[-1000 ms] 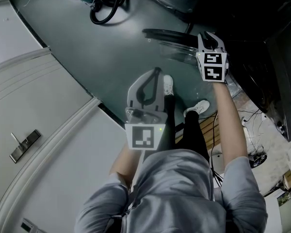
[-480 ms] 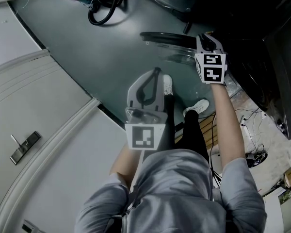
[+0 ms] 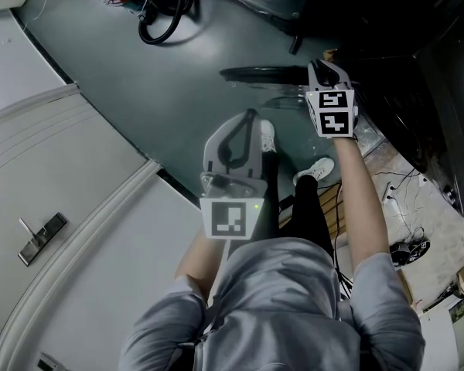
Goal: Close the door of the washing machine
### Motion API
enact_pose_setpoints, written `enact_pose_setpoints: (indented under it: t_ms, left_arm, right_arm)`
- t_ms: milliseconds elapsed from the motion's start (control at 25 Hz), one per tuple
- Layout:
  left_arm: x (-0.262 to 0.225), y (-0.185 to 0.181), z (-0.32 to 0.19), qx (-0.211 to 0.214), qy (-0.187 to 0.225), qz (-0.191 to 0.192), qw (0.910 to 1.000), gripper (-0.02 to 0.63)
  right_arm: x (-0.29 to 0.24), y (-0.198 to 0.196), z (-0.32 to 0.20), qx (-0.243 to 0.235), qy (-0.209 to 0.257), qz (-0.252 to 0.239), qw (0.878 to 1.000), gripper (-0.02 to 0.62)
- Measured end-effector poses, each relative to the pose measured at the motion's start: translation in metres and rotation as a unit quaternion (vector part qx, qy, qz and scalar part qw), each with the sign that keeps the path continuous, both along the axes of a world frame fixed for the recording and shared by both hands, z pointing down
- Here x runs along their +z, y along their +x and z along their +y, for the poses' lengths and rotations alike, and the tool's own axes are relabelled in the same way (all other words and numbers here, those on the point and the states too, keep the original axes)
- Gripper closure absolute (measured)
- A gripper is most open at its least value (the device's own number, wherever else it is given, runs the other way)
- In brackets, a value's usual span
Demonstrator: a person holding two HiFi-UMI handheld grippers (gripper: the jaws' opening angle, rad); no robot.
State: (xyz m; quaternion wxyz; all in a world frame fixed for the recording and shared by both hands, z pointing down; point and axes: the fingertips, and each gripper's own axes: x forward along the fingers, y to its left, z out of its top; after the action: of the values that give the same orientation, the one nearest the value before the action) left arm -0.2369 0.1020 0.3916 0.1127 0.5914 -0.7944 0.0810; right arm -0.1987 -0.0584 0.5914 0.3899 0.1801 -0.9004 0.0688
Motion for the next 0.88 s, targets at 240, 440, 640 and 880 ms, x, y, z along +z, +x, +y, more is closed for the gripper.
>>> enact_pose_setpoints:
  t_ms: [240, 440, 640, 880]
  left_arm:
    - [-0.001, 0.002, 0.002, 0.006, -0.001, -0.002, 1.0000, 0.609]
    - [-0.005, 0.006, 0.002, 0.011, 0.007, -0.006, 0.9999, 0.609]
    - [-0.003, 0.012, 0.005, 0.014, 0.003, 0.000, 0.9999, 0.609]
    - [-0.005, 0.021, 0.004, 0.029, 0.010, -0.003, 0.9995, 0.609]
  right_arm:
    - [0.002, 0.006, 0.008, 0.002, -0.006, 0.007, 1.000, 0.565]
    - [0.003, 0.014, 0.021, 0.001, -0.003, 0.011, 1.000, 0.565]
    - [0.006, 0.028, 0.032, 0.003, -0.007, 0.016, 1.000, 0.563]
    - [0.006, 0.046, 0.047, 0.007, -0.008, 0.018, 1.000, 0.563]
